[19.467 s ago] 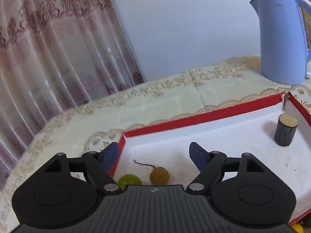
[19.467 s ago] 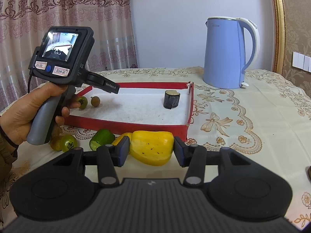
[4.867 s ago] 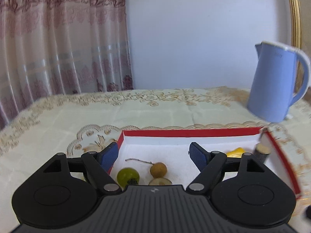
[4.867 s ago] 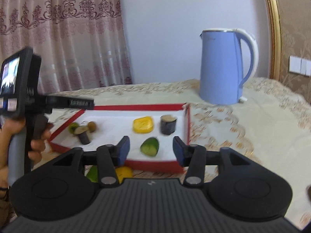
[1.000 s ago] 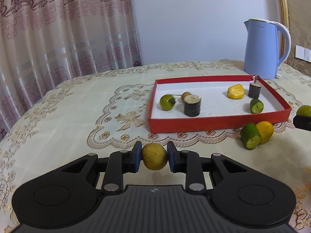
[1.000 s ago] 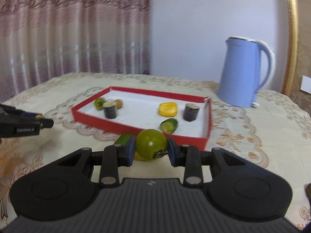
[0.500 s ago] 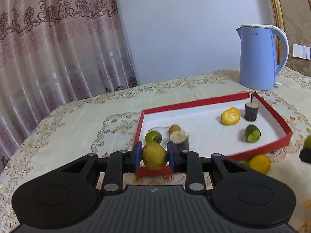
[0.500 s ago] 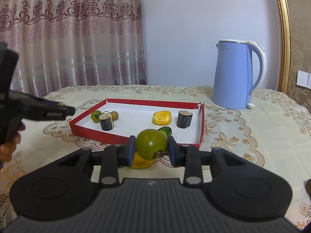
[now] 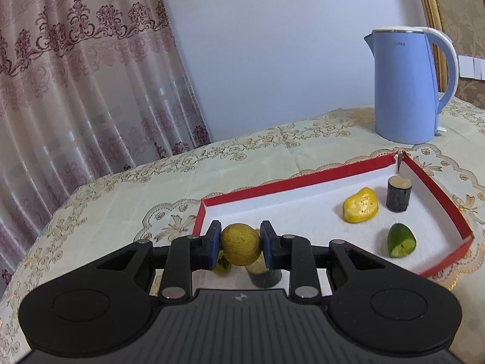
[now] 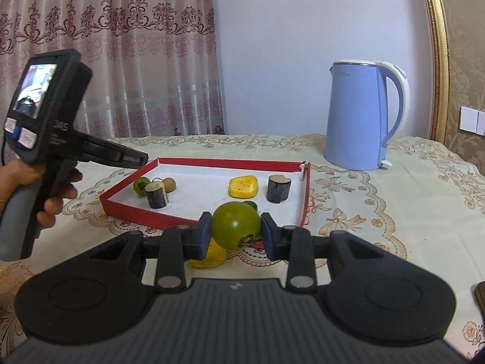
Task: Organize fruits
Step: 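Carry the yellow round fruit into the tray and open the left gripper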
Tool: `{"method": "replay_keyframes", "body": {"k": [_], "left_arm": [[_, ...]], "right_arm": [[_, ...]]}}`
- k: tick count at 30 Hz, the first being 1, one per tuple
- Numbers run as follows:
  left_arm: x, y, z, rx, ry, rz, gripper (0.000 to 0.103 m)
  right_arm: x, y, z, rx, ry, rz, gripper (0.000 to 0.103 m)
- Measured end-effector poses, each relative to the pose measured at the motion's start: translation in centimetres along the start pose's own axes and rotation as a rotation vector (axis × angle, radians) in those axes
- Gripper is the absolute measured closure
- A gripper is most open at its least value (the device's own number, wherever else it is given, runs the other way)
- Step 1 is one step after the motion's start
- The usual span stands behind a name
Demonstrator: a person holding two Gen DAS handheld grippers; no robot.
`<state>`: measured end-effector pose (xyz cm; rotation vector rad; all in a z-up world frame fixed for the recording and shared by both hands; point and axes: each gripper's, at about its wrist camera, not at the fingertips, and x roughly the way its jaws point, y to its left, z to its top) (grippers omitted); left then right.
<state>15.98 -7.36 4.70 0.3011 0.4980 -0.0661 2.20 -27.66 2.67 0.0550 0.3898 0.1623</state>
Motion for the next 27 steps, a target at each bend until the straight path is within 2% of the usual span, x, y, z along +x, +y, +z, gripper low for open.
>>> {"method": "replay_keyframes", "body": {"k": [27], "left_arm": [[6.7, -2.8, 2.4, 0.001, 0.066, 0.001, 0.076]], "right_arm": [[1.1, -1.0, 0.7, 0.002, 0.019, -0.019, 0.071]]}}
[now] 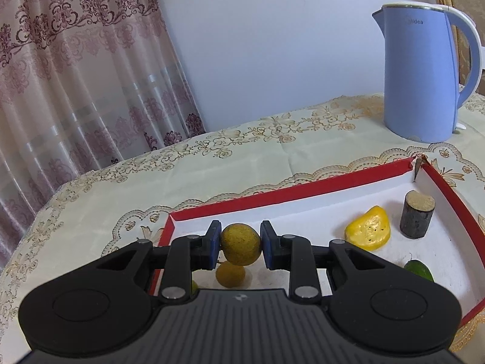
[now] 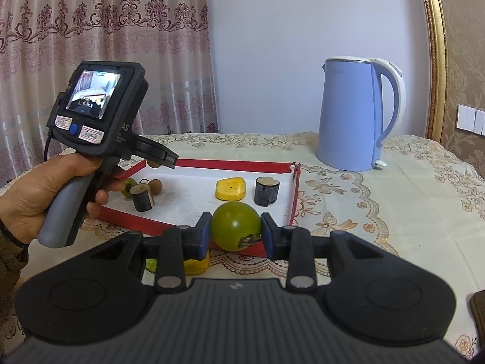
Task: Organize fruits
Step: 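Carry the yellow round fruit into the tray and open the left gripper, then carry the green tomato into the tray and open the right gripper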
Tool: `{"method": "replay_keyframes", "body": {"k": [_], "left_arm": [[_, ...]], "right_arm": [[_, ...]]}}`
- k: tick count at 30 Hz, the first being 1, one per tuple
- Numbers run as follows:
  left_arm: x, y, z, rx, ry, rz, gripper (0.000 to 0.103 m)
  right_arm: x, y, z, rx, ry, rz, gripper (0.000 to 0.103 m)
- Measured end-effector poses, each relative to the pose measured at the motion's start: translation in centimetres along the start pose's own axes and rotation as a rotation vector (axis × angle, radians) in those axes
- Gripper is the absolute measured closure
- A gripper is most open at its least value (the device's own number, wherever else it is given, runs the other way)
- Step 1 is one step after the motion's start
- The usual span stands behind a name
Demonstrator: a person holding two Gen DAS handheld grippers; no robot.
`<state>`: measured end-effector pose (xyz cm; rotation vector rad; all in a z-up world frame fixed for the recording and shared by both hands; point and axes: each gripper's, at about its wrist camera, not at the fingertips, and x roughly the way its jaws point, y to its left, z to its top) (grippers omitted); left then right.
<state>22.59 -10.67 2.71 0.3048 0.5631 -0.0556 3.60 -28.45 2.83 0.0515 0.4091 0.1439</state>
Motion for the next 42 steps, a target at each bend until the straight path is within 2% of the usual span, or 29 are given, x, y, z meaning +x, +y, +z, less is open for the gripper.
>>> {"method": "replay_keyframes", "body": {"k": [23, 32, 34, 35, 36, 38, 42], "left_arm": [[2.8, -0.7, 0.8, -0.028, 0.046, -0.003, 0.076], [2.8, -0.8, 0.8, -0.023, 0.054, -0.015, 0.076], [2.7, -0.8, 0.8, -0.021, 0.051, -0.010, 0.072], [2.7, -0.8, 0.9, -0.022, 0.049, -0.010, 0.064], [2.6, -0.8, 0.9, -0.023, 0.048, -0.008, 0.050], [2.2, -0.8, 0.9, -0.023, 0.025, 0.007, 0.034], [1.2, -0.8, 0.9, -0.001, -0.007, 0.024, 0.034]], "right_arm": [[0.5, -0.5, 0.2, -0.003, 0.012, -0.011, 0.071], [0.8, -0.5, 0.2, -0.003, 0.017, -0.012, 0.071], [0.8, -0.5, 0.2, -0.003, 0.018, -0.011, 0.071], [0.9, -0.4, 0.1, -0.003, 0.019, -0.011, 0.071], [0.9, -0.4, 0.2, -0.003, 0.019, -0.011, 0.071], [0.9, -0.3, 0.1, -0.003, 0.018, -0.011, 0.071], [1.0, -0.3, 0.2, -0.002, 0.018, -0.010, 0.071]]}}
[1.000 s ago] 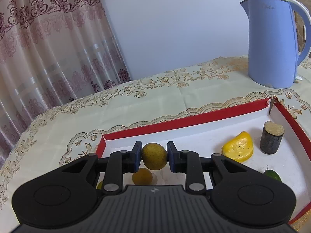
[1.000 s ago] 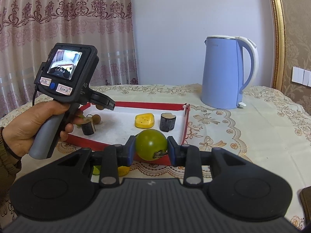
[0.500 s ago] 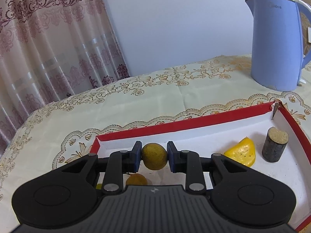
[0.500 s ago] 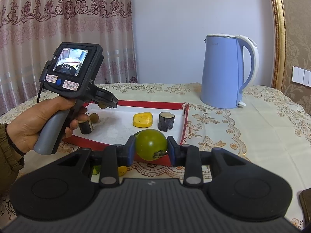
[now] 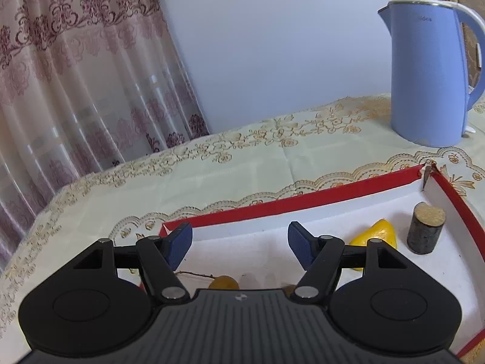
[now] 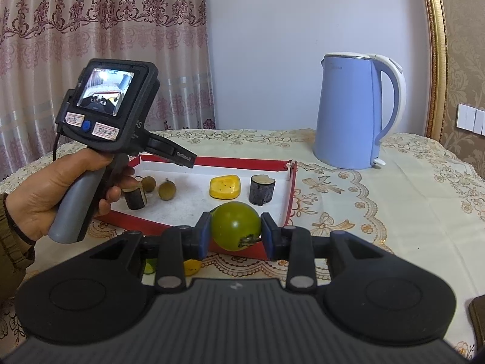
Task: Organize fruits
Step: 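Carry the green tomato into the tray and open the right gripper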
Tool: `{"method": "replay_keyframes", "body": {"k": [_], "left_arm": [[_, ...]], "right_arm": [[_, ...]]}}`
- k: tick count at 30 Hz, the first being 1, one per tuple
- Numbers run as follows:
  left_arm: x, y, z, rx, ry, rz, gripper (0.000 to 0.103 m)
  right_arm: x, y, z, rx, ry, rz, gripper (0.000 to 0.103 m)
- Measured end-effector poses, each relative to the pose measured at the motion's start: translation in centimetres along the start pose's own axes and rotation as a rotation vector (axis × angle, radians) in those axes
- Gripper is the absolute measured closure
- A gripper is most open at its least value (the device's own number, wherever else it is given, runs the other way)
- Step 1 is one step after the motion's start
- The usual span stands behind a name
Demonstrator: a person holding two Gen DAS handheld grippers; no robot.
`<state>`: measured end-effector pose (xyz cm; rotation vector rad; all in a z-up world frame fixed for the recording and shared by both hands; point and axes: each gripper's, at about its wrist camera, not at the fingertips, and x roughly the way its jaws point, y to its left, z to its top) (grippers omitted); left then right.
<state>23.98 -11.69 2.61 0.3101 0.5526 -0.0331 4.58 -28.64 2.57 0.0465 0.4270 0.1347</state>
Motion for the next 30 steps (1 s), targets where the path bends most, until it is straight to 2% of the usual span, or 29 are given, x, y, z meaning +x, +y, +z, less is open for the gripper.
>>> {"method": "replay_keyframes", "body": {"k": [9, 16, 24, 30], "left_arm": [[-3.5, 1.5, -1.0, -0.031, -0.023, -0.015, 0.034], [-5.8, 2.8, -2.4, -0.068, -0.006, -0.047, 0.032], [-7.2, 4.5, -3.8, -0.115, 0.019, -0.060, 0.030], [-7.7, 5.3, -4.5, -0.123, 0.019, -0.036, 0.029]], "right_arm": [[0.1, 0.4, 0.0, 0.007, 0.001, 0.015, 0.071], [0.8, 1.4, 0.7, -0.026, 0.007, 0.030, 0.071], [2.0, 2.1, 2.0, -0.057, 0.009, 0.030, 0.071], [3.3, 2.8, 3.2, -0.080, 0.008, 0.030, 0.071]]}}
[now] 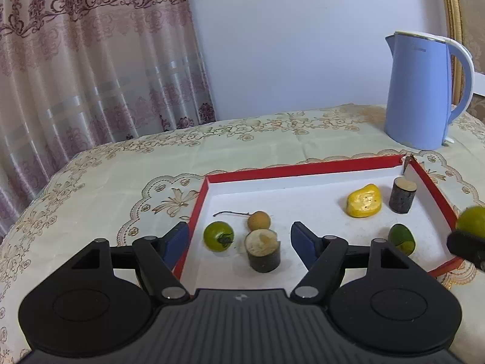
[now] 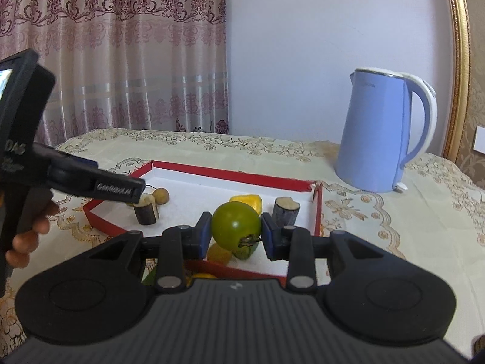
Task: Organize fruits
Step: 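Carry the green tomato into the tray and open the right gripper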
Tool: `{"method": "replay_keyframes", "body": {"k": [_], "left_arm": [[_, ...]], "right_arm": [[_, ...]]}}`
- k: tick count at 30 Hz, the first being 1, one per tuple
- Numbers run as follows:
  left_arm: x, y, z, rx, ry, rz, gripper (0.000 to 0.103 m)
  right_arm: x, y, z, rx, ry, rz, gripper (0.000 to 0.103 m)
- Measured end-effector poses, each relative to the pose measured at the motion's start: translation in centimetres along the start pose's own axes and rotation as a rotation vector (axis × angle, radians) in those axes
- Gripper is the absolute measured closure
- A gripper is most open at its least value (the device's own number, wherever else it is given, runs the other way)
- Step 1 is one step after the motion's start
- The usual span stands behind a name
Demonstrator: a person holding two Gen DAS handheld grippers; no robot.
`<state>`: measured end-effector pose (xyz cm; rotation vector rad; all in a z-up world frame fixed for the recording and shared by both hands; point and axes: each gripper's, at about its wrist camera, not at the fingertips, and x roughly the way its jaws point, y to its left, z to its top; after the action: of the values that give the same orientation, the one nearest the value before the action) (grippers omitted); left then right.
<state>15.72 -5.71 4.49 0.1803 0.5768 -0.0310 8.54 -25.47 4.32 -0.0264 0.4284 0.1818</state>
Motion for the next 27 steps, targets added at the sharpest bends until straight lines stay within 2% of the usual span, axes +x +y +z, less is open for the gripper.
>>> {"method": "replay_keyframes", "body": {"k": [12, 15, 18, 27], "left_arm": [[-0.2, 2.2, -1.1, -0.046, 0.027, 0.028, 0.029], [-0.4, 2.6, -1.3, -0.050, 0.030, 0.028, 0.029], [-0.6, 2.9, -1.5, -0.048, 0.027, 0.037, 0.023], [-0.9, 4.1, -2.1, -0.053, 0.031, 0.062, 0.023]], "right_arm": [[4.3, 1.3, 2.0, -0.040, 0.042, 0.008, 0.071], [5.5, 1.5, 2.4, -0.031, 0.051, 0.012, 0.071], [6.7, 1.6, 2.7, -0.021, 0.063, 0.015, 0.071], [10.8, 2.6, 3.9, 0.015, 0.105, 0.031, 0.071]]}}
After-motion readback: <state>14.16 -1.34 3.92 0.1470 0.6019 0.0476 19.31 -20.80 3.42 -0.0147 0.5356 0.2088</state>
